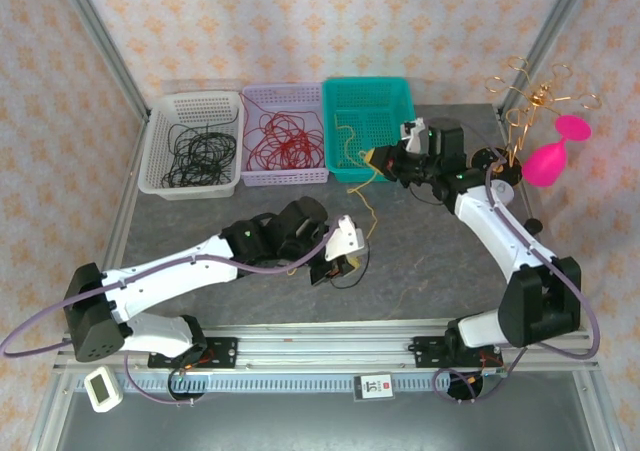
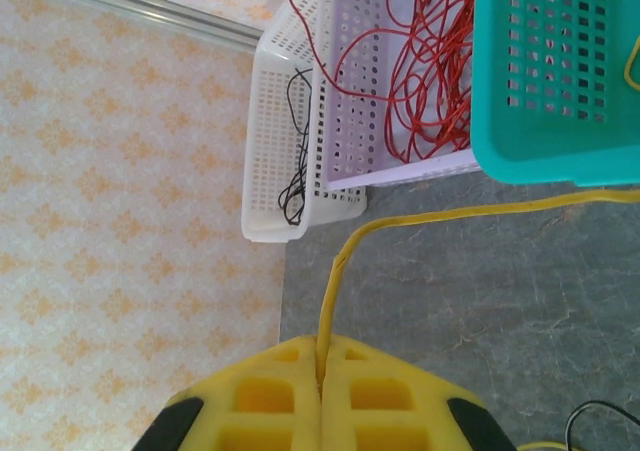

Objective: Untangle the cables

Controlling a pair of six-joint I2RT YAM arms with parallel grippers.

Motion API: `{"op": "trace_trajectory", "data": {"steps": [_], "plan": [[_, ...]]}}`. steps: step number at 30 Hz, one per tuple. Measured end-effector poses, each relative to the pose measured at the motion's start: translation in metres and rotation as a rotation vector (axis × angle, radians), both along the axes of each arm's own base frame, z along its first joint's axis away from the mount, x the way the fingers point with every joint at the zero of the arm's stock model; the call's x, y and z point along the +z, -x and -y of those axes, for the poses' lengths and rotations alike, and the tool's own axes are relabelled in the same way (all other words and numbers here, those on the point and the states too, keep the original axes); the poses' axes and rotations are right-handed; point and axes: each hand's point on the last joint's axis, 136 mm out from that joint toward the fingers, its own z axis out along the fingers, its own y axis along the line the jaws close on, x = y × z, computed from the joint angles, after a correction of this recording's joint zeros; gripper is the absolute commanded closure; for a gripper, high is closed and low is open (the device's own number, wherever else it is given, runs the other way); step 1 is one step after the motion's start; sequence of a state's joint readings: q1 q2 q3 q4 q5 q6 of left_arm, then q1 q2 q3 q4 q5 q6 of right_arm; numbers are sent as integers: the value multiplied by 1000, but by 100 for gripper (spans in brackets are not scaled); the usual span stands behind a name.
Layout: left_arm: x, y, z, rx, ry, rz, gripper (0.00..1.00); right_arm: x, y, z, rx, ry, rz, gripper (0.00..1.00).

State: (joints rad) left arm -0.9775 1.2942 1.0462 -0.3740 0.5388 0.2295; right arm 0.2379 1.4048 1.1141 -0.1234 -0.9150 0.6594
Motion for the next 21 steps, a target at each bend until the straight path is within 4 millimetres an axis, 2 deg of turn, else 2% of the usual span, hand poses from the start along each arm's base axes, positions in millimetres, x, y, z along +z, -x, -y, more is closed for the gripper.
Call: {"op": "trace_trajectory", "data": {"steps": [3, 8, 15, 21], "plan": [[-3, 5, -4, 26, 26, -20, 100, 2, -11, 0, -17, -6, -8, 100], [-5, 7, -11, 77, 76, -38, 100, 21, -32, 11, -69, -53, 8, 100], [-17, 4, -15, 148, 111, -68, 100, 39, -47, 15, -85, -105, 9, 100], [-3, -4, -17, 202, 172, -41, 100, 46, -61, 19, -85, -125, 7, 100]]}}
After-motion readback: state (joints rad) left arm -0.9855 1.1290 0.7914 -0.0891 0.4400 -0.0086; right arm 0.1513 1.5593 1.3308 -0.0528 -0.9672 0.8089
